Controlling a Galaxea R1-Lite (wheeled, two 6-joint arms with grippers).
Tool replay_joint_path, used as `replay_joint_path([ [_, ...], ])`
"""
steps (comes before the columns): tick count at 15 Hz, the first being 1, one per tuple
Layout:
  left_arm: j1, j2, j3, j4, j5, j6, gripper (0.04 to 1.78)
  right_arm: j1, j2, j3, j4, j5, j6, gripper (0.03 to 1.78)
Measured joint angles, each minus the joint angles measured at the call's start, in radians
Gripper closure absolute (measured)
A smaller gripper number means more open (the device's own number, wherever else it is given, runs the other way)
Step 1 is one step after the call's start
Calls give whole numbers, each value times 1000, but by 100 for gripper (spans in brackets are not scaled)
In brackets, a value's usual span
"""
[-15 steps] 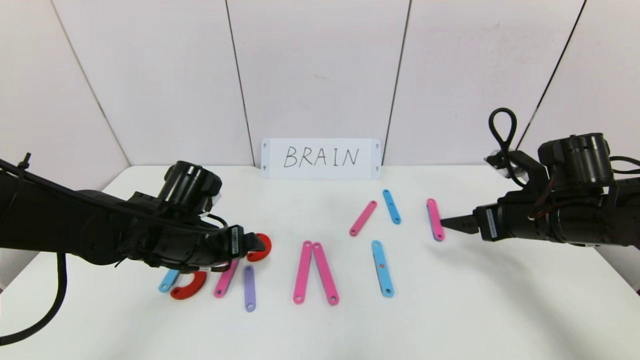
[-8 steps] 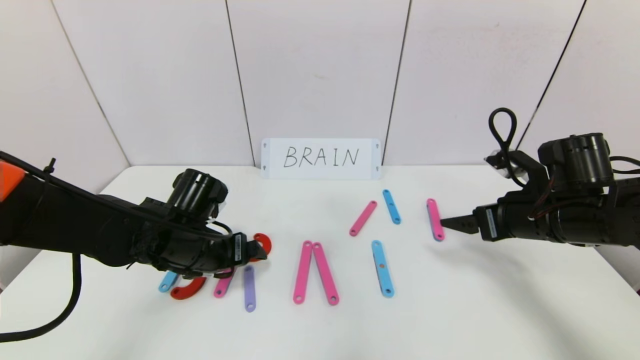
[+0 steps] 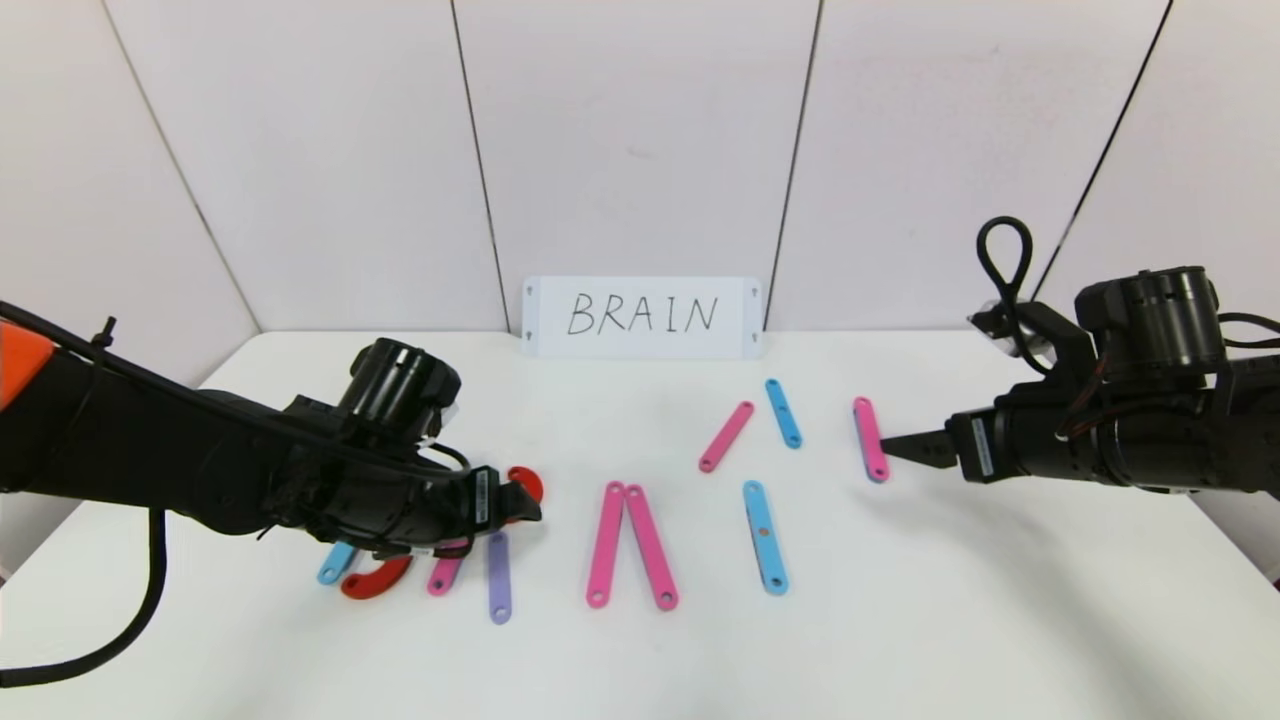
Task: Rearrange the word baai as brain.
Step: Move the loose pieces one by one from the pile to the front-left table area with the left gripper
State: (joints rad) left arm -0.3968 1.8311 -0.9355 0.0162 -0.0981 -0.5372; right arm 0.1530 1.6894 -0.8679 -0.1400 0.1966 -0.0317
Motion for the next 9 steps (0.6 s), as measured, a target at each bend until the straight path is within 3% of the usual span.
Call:
replay_joint_path([
  [9,-17,4,-2,4,8,-1,8,0,0,0,0,0,0,11],
])
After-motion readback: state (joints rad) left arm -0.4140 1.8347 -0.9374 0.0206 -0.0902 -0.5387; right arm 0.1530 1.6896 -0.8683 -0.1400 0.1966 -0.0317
